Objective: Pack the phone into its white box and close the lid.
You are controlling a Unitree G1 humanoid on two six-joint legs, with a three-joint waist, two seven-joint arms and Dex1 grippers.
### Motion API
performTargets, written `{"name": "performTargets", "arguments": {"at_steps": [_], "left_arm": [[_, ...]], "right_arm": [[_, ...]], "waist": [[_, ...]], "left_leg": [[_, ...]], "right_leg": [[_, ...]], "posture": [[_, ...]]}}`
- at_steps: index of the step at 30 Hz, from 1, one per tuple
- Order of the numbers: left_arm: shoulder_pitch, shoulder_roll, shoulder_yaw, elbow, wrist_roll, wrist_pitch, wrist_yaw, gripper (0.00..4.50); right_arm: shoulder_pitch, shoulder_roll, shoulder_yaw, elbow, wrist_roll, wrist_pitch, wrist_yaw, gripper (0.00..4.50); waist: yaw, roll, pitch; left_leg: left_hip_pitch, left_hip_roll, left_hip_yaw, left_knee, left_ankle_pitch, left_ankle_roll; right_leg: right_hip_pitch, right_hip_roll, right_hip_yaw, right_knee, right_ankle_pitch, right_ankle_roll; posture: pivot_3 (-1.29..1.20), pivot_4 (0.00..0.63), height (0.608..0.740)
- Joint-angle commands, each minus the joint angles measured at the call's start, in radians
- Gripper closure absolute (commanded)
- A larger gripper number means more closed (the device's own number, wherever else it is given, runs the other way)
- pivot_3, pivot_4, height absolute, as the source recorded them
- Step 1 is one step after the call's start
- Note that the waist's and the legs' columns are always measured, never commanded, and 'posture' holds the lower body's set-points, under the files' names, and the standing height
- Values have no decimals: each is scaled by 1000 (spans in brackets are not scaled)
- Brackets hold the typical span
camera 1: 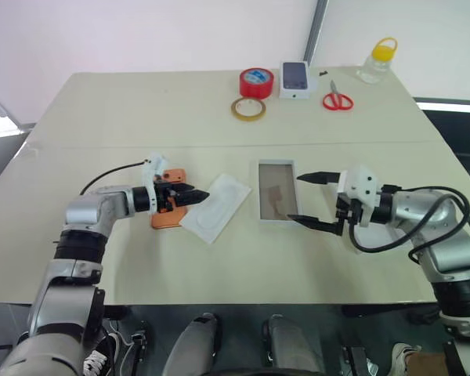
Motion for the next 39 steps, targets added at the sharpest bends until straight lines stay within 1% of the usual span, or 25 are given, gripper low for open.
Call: {"name": "performTargets", "arguments": {"at_steps": [1,3,7,13,16,17,18,19,28,29,30,32,33,37,39], "left_arm": [[-29,-15,-60,60,57,5,-27,0],[-41,-17,-100,85,90,-5,-56,0],[-75,-39,-132,131,124,-19,-88,0],[-113,-63,-170,187,159,34,-135,0],[-105,-58,-168,183,166,50,-151,797],[-103,-60,-158,185,167,55,-147,1216],[-101,-57,-153,186,173,49,-141,1782],[-98,-55,-150,187,178,44,-138,2185],[-35,-32,-137,110,166,106,-139,2185],[-31,-32,-134,104,162,120,-135,2751],[-23,-28,-140,93,163,125,-138,3122],[-16,-27,-137,83,162,137,-129,4147],[-11,-25,-139,78,161,144,-133,4467],[-1,-26,-124,61,153,173,-108,4467],[2,-26,-95,42,124,211,-100,4467]], "right_arm": [[-13,14,-2,-31,-1,-11,-13,27],[-16,16,-3,-26,-4,-13,-16,27],[-14,15,-1,-21,-15,-22,-22,27],[-23,24,-2,-19,-27,-33,-44,27],[-26,27,-3,-20,-28,-32,-49,0],[-26,28,-4,-20,-28,-31,-49,0],[-26,29,-4,-21,-30,-33,-51,0],[-26,30,-4,-22,-31,-34,-52,0],[-41,38,-3,-7,-34,-40,-63,0],[-43,40,-2,-6,-35,-41,-64,0],[-45,40,-1,-4,-37,-44,-64,0],[-46,41,0,-3,-37,-46,-63,0],[-46,41,1,-3,-38,-48,-63,0],[-51,44,4,-6,-39,-46,-62,0],[-46,46,9,-9,-40,-49,-61,0]], "waist": [[-1,0,0],[-3,0,0],[-2,0,-1],[3,0,-1],[0,0,-1],[0,0,-1],[0,0,-1],[-1,0,-1],[-5,0,-1],[-5,0,-1],[-5,0,-1],[-3,0,-1],[-2,0,-1],[-5,0,-2],[-5,0,-2]], "left_leg": [[0,0,0,0,0,0],[0,0,0,0,0,0],[0,0,0,0,0,0],[0,-1,0,1,0,0],[0,-1,0,1,0,0],[0,-1,0,1,0,0],[0,0,0,1,0,0],[0,0,0,1,0,0],[1,0,0,1,0,0],[1,0,0,1,0,0],[1,0,0,1,0,0],[1,0,0,1,0,0],[1,0,0,1,0,0],[1,0,0,1,0,0],[1,0,0,1,0,0]], "right_leg": [[0,0,0,0,0,0],[0,0,0,0,0,0],[0,1,0,1,0,0],[2,0,0,0,0,0],[1,0,0,0,0,0],[1,0,0,0,0,0],[1,0,0,0,0,0],[1,0,0,0,0,0],[1,1,0,0,0,0],[1,0,0,0,0,0],[1,1,0,0,0,0],[1,0,0,0,0,0],[1,1,0,0,0,0],[1,1,0,0,0,0],[1,1,0,1,0,0]], "posture": [[0,150,740],[0,150,740],[0,150,740],[0,150,740],[0,150,740],[0,150,740],[0,150,740],[0,150,740],[0,150,740],[0,150,740],[0,150,740],[0,150,740],[0,150,740],[0,150,740],[0,150,740]]}}
